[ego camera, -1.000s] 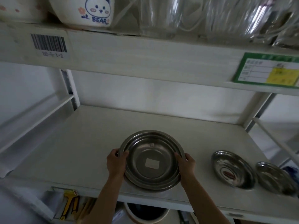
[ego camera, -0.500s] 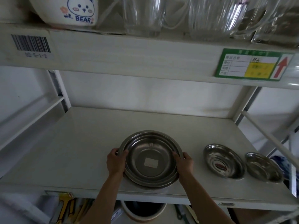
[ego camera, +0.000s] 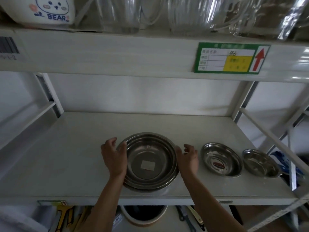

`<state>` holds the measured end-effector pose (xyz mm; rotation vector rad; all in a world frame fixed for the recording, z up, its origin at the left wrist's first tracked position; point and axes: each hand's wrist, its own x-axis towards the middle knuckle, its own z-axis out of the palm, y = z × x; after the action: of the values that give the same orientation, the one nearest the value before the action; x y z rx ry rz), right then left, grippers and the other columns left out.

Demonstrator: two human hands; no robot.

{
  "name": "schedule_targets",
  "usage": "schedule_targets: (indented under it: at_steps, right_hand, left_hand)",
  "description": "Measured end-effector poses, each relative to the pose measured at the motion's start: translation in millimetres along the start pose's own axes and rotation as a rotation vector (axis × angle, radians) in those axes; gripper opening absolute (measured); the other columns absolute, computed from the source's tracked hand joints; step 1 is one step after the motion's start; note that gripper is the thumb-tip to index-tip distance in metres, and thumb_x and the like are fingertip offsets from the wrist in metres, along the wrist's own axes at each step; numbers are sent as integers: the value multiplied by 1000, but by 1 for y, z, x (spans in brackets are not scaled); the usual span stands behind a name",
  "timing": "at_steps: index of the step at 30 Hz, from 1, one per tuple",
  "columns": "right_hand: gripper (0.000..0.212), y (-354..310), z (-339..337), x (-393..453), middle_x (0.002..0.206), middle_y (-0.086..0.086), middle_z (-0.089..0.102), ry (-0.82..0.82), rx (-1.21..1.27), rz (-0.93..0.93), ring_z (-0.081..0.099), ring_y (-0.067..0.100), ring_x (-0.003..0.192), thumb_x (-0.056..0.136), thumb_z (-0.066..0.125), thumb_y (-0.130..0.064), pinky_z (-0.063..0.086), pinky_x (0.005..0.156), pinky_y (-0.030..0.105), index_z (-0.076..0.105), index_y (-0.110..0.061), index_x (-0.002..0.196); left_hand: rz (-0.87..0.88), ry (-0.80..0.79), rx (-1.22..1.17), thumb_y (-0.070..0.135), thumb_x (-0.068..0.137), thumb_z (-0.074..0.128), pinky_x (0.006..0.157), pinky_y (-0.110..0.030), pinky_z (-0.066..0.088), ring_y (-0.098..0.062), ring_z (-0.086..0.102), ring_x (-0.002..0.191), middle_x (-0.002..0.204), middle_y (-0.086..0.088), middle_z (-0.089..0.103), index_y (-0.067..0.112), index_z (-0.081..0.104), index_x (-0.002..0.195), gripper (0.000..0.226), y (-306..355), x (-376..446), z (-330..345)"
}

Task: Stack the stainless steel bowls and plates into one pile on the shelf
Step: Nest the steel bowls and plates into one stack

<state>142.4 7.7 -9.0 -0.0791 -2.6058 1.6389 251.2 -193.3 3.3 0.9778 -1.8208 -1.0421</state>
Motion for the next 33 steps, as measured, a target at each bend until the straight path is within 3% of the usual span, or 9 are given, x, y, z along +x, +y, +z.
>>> schedule_targets:
  at_steps: [5, 9, 15, 18, 22, 25, 29, 32, 33]
  right_hand:
    - [38, -10, -29, 9, 115, 3, 62, 89, 74, -71, 55, 11, 92, 90, 64, -39, 39, 77, 28, 61, -16, 120]
    - [33, -8, -61, 23, 109, 5, 65, 185, 179, -46, 61, 17, 92, 90, 65, -37, 46, 77, 30, 63, -16, 116]
    - [33, 23, -118, 49, 109, 8, 70, 372, 226, 49, 65, 25, 101, 91, 64, -35, 51, 89, 36, 65, -13, 115]
    - [37, 49, -146, 56, 108, 6, 68, 411, 269, 134, 65, 24, 98, 91, 62, -39, 54, 90, 41, 60, -17, 121]
    - [46, 79, -181, 62, 121, 10, 63, 478, 290, 220, 62, 27, 108, 91, 61, -40, 51, 97, 48, 52, -14, 129]
    - [56, 99, -199, 67, 131, 17, 53, 542, 240, 296, 54, 33, 120, 94, 59, -37, 47, 101, 45, 42, -5, 137]
    - [71, 121, -213, 74, 143, 24, 44, 576, 266, 415, 47, 39, 129, 93, 59, -44, 40, 105, 45, 32, -2, 144]
    - [106, 141, -213, 87, 140, 26, 48, 510, 313, 472, 52, 43, 125, 74, 49, -80, 45, 104, 52, 28, -5, 145]
    - [108, 153, -213, 93, 137, 26, 50, 471, 282, 508, 54, 43, 123, 72, 47, -82, 46, 103, 54, 28, -5, 145]
  left_hand:
    - [161, -119, -214, 18, 90, 64, 79, -26, 51, -15, 61, 86, 109, -10, 60, 7, 59, 113, 26, 55, -37, 29]
    - [219, -285, -316, 18, 92, 61, 75, -5, 45, -7, 61, 86, 100, -3, 64, 9, 59, 111, 22, 89, -83, 61]
    - [249, -526, -312, 43, 90, 53, 72, -34, 58, -15, 64, 84, 104, -4, 62, 14, 57, 118, 41, 102, -148, 113]
    - [221, -607, -210, 35, 93, 57, 74, -30, 52, -19, 59, 95, 118, -9, 52, 11, 48, 132, 47, 98, -171, 133]
    - [34, -704, -87, 31, 94, 55, 82, -25, 39, -27, 52, 113, 135, -16, 42, 4, 37, 141, 57, 87, -189, 157]
    - [-43, -747, -48, 29, 93, 58, 96, -38, 46, -35, 46, 124, 138, -22, 38, 0, 32, 142, 63, 76, -194, 172]
    - [-220, -788, -67, 43, 84, 62, 90, -54, 52, -42, 53, 115, 139, -21, 35, 2, 30, 144, 79, 72, -198, 192]
    - [-300, -764, -148, 49, 78, 61, 76, -53, 59, -44, 66, 93, 132, -20, 40, 8, 38, 139, 77, 68, -200, 207]
    - [-298, -758, -166, 47, 79, 62, 71, -51, 60, -43, 68, 88, 129, -20, 42, 8, 41, 136, 72, 66, -200, 211]
